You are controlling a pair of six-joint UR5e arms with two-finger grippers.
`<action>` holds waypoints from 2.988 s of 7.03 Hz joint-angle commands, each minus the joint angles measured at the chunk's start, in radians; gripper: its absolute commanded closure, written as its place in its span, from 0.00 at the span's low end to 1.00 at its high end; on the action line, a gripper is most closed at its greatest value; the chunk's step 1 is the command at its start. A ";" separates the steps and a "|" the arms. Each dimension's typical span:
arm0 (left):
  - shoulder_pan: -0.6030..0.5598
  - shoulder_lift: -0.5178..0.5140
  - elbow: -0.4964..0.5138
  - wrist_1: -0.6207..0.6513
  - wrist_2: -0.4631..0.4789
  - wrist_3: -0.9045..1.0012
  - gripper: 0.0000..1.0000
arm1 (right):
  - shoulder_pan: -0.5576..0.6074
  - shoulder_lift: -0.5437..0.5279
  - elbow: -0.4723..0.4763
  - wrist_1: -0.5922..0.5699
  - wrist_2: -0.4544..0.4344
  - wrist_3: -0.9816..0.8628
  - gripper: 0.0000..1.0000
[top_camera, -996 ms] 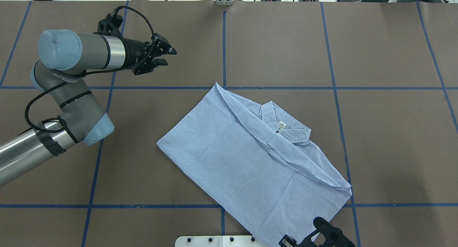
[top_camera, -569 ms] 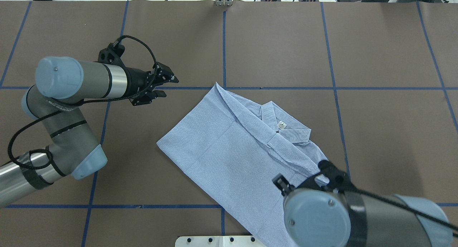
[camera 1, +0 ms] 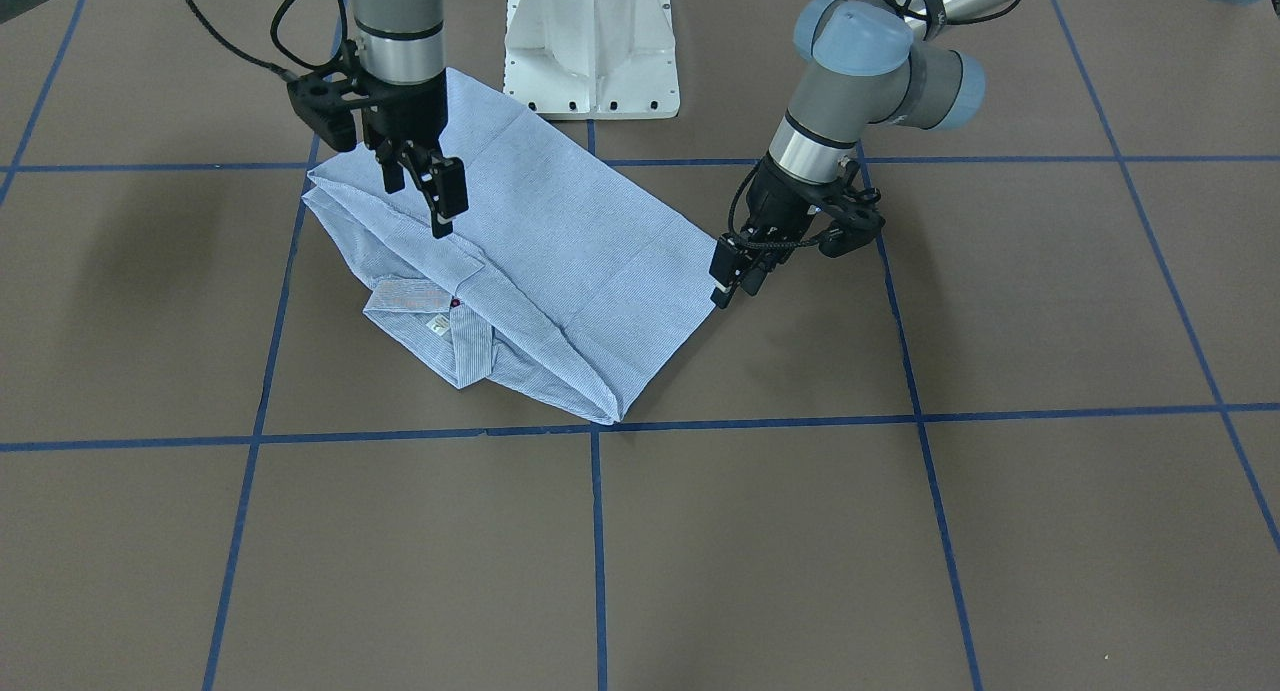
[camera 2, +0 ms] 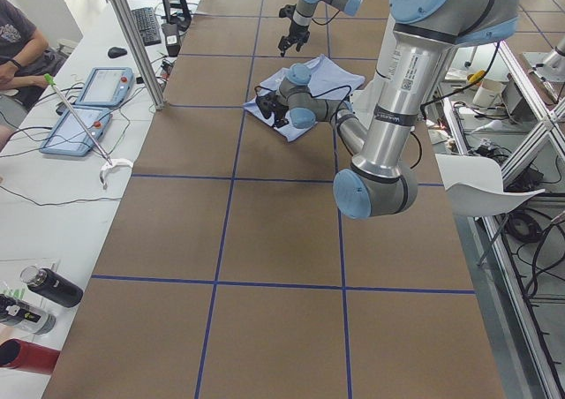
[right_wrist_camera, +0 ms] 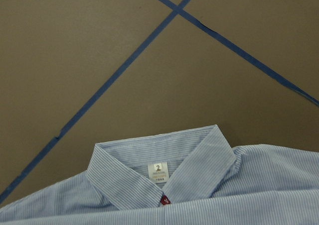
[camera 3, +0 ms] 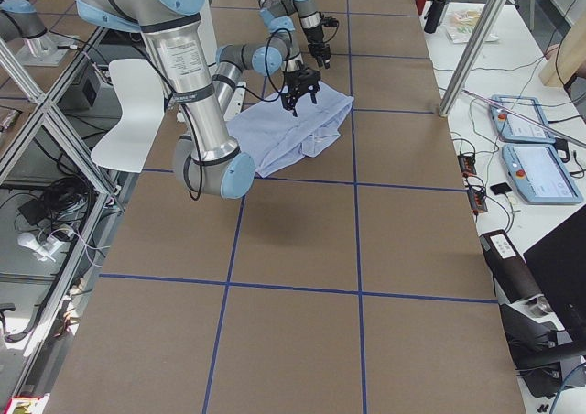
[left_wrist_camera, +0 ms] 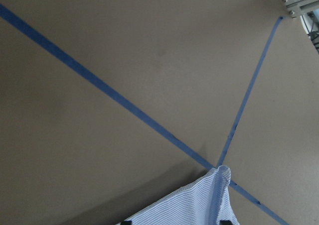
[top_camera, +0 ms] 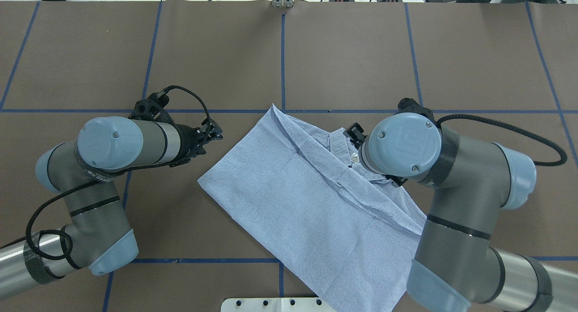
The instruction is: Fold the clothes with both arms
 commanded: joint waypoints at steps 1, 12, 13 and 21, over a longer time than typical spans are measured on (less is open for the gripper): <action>0.015 0.072 -0.055 -0.025 0.047 0.128 0.40 | 0.046 0.000 -0.049 0.062 0.025 -0.038 0.00; 0.150 0.181 0.123 -0.566 0.176 0.494 0.40 | 0.065 0.000 -0.052 0.062 0.024 -0.107 0.00; 0.152 0.174 0.123 -0.564 0.174 0.494 0.40 | 0.065 0.000 -0.053 0.062 0.024 -0.107 0.00; 0.153 0.175 0.130 -0.560 0.171 0.490 0.43 | 0.071 0.002 -0.053 0.062 0.035 -0.106 0.00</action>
